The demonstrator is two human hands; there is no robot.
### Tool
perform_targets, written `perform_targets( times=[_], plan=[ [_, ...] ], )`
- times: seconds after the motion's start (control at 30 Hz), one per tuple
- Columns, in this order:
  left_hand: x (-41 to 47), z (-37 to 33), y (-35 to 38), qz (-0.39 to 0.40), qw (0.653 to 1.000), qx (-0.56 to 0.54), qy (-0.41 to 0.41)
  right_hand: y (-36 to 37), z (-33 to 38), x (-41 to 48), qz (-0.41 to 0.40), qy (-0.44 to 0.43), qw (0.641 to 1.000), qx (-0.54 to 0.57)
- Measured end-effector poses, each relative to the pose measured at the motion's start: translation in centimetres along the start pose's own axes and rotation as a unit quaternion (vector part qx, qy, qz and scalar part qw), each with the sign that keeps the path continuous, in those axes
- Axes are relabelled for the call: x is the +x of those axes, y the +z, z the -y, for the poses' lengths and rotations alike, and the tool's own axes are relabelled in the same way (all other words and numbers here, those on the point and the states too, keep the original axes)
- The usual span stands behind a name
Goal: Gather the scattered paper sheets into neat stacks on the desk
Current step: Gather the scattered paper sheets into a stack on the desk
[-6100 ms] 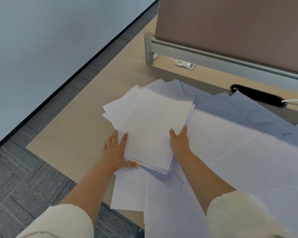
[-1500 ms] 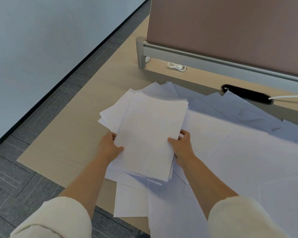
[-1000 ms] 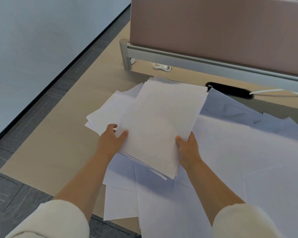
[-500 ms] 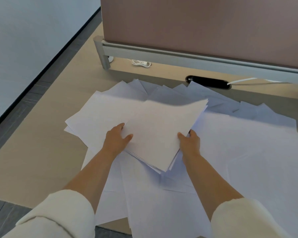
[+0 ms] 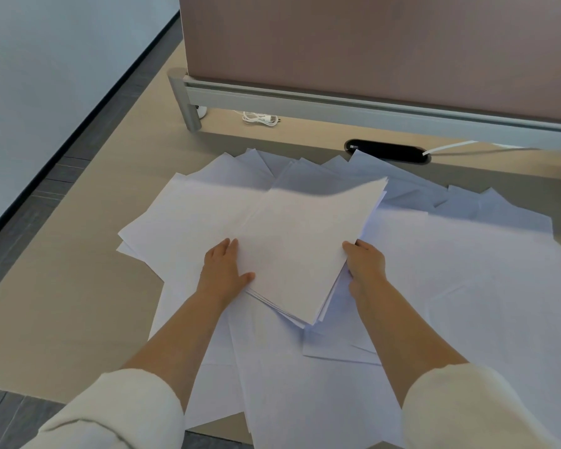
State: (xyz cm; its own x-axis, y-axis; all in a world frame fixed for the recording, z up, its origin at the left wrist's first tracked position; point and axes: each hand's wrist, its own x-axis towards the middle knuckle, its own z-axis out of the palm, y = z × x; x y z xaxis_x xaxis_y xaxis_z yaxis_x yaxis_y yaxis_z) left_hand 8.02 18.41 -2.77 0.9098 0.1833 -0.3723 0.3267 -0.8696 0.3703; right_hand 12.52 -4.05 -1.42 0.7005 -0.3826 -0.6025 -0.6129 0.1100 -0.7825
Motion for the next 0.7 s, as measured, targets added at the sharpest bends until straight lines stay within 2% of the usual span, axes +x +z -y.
perform_targets(
  times=[0.17, 0.5, 0.63, 0.7],
  plan=[
    [0.2, -0.2, 0.1, 0.02, 1.0, -0.007, 0.003, 0.3, 0.3, -0.3, 0.035, 0.036, 0.996, 0.068],
    [0.2, -0.2, -0.4, 0.04, 0.998, 0.05, 0.01, 0.5, 0.0, -0.7, 0.063, 0.02, 0.992, 0.109],
    [0.2, -0.4, -0.5, 0.041, 0.997, 0.059, 0.008, 0.6, -0.7, -0.2, 0.018, 0.001, 0.995, 0.1],
    [0.2, -0.4, -0.6, 0.042, 0.997, 0.061, 0.008, 0.7, -1.2, -0.1, 0.006, 0.021, 0.996, 0.087]
  ],
)
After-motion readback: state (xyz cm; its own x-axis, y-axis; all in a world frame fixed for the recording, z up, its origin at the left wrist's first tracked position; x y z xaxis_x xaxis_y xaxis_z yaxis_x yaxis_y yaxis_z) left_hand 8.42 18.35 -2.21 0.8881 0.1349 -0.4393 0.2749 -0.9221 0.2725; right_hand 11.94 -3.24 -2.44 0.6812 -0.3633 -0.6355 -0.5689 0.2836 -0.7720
